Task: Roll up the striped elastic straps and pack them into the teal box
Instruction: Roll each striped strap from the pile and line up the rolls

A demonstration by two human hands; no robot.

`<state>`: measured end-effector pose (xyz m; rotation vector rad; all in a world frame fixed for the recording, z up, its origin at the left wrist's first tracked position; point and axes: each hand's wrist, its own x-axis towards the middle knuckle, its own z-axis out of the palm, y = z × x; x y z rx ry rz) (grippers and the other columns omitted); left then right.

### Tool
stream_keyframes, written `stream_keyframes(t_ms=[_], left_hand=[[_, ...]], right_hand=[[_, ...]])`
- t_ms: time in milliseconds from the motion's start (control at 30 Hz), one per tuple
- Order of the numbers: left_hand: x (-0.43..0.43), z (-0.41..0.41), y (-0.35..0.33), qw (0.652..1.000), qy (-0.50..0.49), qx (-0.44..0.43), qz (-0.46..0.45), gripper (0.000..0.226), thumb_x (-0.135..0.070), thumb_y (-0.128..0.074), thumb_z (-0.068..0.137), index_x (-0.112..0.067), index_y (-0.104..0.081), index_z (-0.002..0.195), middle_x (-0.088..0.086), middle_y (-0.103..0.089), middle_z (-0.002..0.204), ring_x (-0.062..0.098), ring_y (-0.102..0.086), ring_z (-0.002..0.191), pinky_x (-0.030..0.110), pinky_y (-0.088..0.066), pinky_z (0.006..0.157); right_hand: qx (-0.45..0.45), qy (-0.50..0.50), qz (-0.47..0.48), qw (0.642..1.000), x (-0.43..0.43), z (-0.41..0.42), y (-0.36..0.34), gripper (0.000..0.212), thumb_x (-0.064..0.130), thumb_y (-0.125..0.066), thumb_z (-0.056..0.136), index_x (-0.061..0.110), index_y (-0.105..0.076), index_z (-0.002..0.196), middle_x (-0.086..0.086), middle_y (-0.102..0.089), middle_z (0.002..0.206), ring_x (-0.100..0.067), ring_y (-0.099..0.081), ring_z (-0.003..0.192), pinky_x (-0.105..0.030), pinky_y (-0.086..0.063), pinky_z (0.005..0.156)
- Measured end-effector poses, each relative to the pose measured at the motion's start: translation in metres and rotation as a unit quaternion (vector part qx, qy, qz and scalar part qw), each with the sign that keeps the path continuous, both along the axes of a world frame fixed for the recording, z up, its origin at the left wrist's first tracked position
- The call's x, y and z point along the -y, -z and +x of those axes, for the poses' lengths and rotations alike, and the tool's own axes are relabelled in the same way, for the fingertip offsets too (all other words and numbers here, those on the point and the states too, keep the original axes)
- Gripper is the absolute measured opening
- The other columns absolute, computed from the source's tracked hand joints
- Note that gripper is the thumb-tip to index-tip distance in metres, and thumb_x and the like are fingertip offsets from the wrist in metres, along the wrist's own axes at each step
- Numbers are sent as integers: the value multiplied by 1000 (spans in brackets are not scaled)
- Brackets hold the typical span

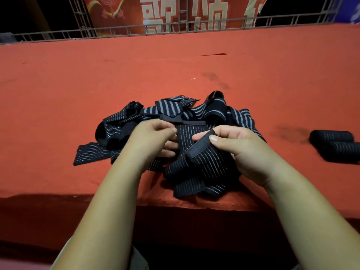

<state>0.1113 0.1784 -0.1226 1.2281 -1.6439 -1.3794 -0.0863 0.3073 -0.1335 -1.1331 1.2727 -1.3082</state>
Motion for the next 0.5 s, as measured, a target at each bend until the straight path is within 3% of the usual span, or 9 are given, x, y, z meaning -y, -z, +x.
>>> stream_keyframes(t_ms=[100, 200, 267, 333, 400, 500], left_hand=[[14, 4, 5, 967, -124, 90, -204, 12, -21, -80, 94, -29, -72, 97, -2, -76, 92, 19, -75, 80, 37, -63, 71], [21, 3, 9, 932, -89, 169, -309, 20, -25, -83, 94, -39, -78, 109, -5, -66, 107, 13, -63, 94, 31, -51, 87], [23, 0, 11, 921, -86, 177, -335, 12, -27, -80, 97, -35, -82, 107, -4, -62, 109, 9, -57, 100, 26, -41, 88], [26, -3, 12, 920, -113, 166, -337, 8, -30, -75, 100, -29, -82, 104, -6, -65, 108, 10, -59, 102, 26, -41, 88], [30, -2, 11, 926, -178, 132, -306, 11, -30, -69, 103, -25, -79, 105, -10, -71, 105, 11, -64, 102, 26, -42, 88], [36, 3, 7, 933, -236, 96, -254, 11, -28, -65, 104, -22, -73, 108, -19, -63, 90, 10, -62, 98, 19, -37, 81]], right_hand=[[-16, -2, -2, 1000, 0, 0, 0, 27, 9, -55, 109, 10, -80, 119, -19, -80, 114, -40, -75, 114, -57, -55, 108], [-40, -7, -15, 999, 0, 0, 0, 27, 10, -55, 109, 12, -80, 118, -16, -80, 115, -39, -75, 115, -57, -55, 109], [-50, -9, -20, 999, -1, -1, 1, 27, 10, -55, 109, 13, -80, 118, -14, -81, 115, -37, -76, 113, -55, -55, 108], [-59, -9, -21, 998, -1, -2, 3, 26, 10, -56, 109, 14, -81, 117, -14, -81, 114, -34, -77, 110, -52, -57, 105], [-72, -6, -24, 997, -2, -4, 5, 24, 12, -58, 108, 13, -80, 115, -15, -81, 112, -32, -77, 107, -50, -57, 102], [-79, 5, -28, 997, -3, -8, 6, 21, 10, -59, 107, 8, -79, 113, -19, -80, 110, -31, -76, 101, -48, -57, 97]])
